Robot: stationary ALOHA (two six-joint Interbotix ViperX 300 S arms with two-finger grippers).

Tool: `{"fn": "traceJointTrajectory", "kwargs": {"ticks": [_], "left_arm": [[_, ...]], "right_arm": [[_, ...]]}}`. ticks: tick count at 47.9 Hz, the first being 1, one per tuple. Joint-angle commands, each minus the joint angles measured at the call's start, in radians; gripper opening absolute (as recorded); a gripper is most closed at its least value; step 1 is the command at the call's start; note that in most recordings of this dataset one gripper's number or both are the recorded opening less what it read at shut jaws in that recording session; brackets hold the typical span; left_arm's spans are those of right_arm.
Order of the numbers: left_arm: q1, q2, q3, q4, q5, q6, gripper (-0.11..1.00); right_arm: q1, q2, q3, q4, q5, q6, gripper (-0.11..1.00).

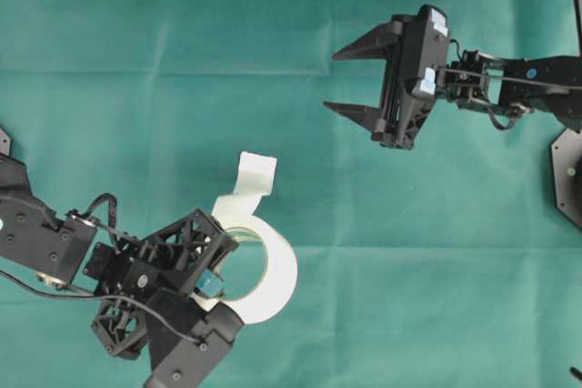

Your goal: Peel off the duct tape with your right arm.

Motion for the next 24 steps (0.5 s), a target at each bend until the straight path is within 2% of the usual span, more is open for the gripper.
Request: {"fn": "traceJointTrajectory", "kwargs": {"ticks": [1,16,24], "left_arm": [[0.018,-0.048,-0.023,0.005,-0.005,0.003,0.2],[0.109,-0.061,-0.014,0.006,0.018,0.005,0.2],[0.192,-0.094,-0.014,0.006,0.061,0.018,0.2]], "right_arm": [[0.006,-0.008,-0.005,0.002,-0.003,0.0,0.75],[0.025,-0.008,0.008,0.002,-0.003,0.002,0.75],[0.032,-0.008,0.011,0.0,-0.003,0.003,0.75]]}}
